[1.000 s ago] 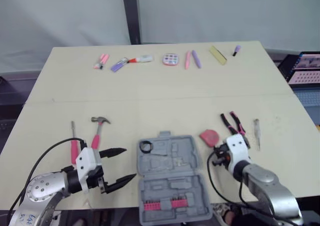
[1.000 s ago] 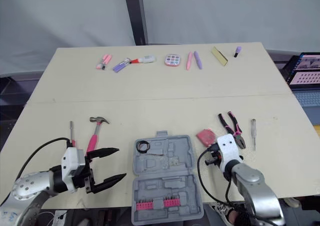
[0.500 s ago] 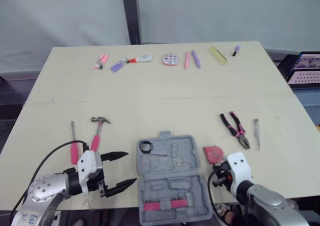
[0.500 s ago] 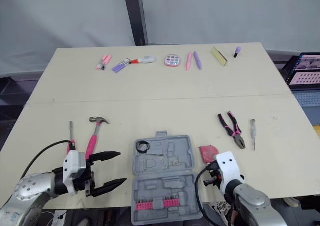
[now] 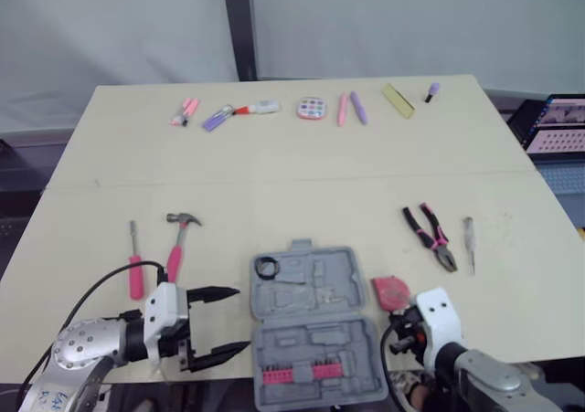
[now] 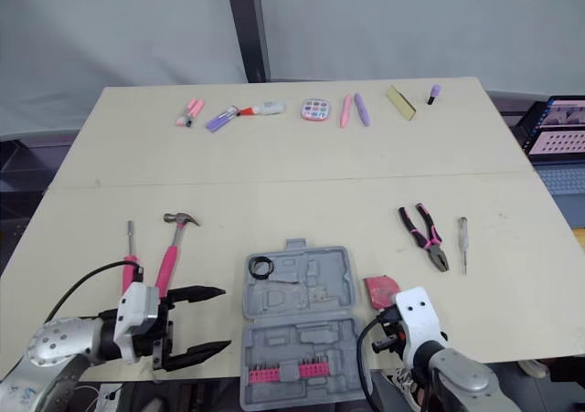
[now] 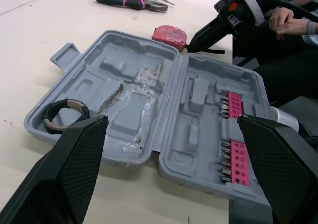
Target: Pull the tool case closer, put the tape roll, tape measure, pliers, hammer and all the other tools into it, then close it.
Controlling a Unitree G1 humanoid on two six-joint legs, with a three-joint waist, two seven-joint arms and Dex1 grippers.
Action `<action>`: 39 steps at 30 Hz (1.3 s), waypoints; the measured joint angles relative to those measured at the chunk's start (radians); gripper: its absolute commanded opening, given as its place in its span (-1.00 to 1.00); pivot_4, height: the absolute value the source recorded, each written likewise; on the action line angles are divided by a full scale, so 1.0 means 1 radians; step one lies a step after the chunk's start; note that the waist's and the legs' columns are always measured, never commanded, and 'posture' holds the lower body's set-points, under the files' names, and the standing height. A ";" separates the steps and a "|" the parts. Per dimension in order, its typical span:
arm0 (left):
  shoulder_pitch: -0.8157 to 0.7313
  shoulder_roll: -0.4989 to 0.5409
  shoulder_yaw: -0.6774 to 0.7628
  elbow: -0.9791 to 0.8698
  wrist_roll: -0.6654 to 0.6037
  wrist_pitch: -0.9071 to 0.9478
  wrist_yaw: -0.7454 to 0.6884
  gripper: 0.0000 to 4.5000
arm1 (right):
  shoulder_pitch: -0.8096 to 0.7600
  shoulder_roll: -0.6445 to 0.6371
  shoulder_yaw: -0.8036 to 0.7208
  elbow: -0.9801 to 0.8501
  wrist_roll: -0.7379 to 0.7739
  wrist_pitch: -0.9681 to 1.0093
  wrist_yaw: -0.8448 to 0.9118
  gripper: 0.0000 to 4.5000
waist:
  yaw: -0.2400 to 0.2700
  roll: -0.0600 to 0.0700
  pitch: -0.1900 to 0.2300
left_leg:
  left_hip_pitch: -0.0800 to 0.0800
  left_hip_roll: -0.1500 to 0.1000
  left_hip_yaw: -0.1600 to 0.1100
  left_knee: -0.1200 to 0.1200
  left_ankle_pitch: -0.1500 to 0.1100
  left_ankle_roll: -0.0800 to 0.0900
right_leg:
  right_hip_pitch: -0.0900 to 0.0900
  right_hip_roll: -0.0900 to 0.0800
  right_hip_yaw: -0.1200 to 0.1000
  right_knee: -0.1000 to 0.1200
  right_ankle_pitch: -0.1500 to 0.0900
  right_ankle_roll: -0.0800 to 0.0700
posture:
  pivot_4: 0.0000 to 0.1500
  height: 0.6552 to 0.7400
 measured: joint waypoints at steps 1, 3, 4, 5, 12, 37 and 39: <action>0.000 0.000 0.000 0.002 0.000 -0.008 -0.003 1.00 | 0.006 -0.001 0.000 -0.005 0.003 0.001 0.000 -0.97 | 0.000 0.000 0.000 | 0.000 0.000 0.000 0.000 0.000 0.000 | 0.000 0.000 0.000 0.000 0.000 0.000 | 1.00 1.00; 0.000 0.000 0.000 0.003 0.002 -0.028 -0.010 1.00 | 0.018 -0.003 0.000 -0.012 0.009 0.004 0.000 -0.97 | 0.000 0.000 0.000 | 0.000 0.000 0.000 0.000 0.000 0.000 | 0.000 0.000 0.000 0.000 0.000 0.000 | 1.00 1.00; 0.001 0.000 0.000 0.004 0.004 -0.039 -0.014 1.00 | 0.025 -0.004 0.000 -0.017 0.011 0.007 0.000 -0.97 | 0.000 0.000 0.000 | 0.000 0.000 0.000 0.000 0.000 0.000 | 0.000 0.000 0.000 0.000 0.000 0.000 | 1.00 1.00; 0.001 0.000 -0.001 0.004 0.007 -0.048 -0.017 1.00 | 0.030 -0.005 0.000 -0.021 0.014 0.009 0.000 -0.97 | 0.000 0.000 0.000 | 0.000 0.000 0.000 0.000 0.000 0.000 | 0.000 0.000 0.000 -0.001 0.000 0.000 | 1.00 1.00; -0.010 0.002 -0.012 0.006 0.025 -0.077 -0.021 1.00 | 0.037 -0.009 -0.002 -0.030 0.024 0.021 0.000 -0.97 | 0.000 0.000 0.000 | 0.000 0.000 0.000 0.000 0.000 0.000 | 0.000 0.000 0.000 -0.001 0.000 0.000 | 1.00 1.00; -0.021 -0.003 -0.043 0.043 0.039 -0.112 -0.008 1.00 | 0.046 -0.009 -0.007 -0.063 0.068 0.088 0.000 -0.97 | 0.000 0.000 0.000 | 0.000 0.001 0.000 0.000 0.000 0.000 | 0.001 0.000 0.000 -0.002 0.000 0.000 | 1.00 1.00; -0.021 -0.003 -0.044 0.043 0.039 -0.113 -0.008 1.00 | 0.047 -0.009 -0.007 -0.064 0.071 0.090 0.000 -0.97 | 0.000 0.000 0.000 | 0.000 0.001 0.000 0.000 0.000 0.000 | 0.001 0.000 0.000 -0.002 0.000 0.000 | 1.00 1.00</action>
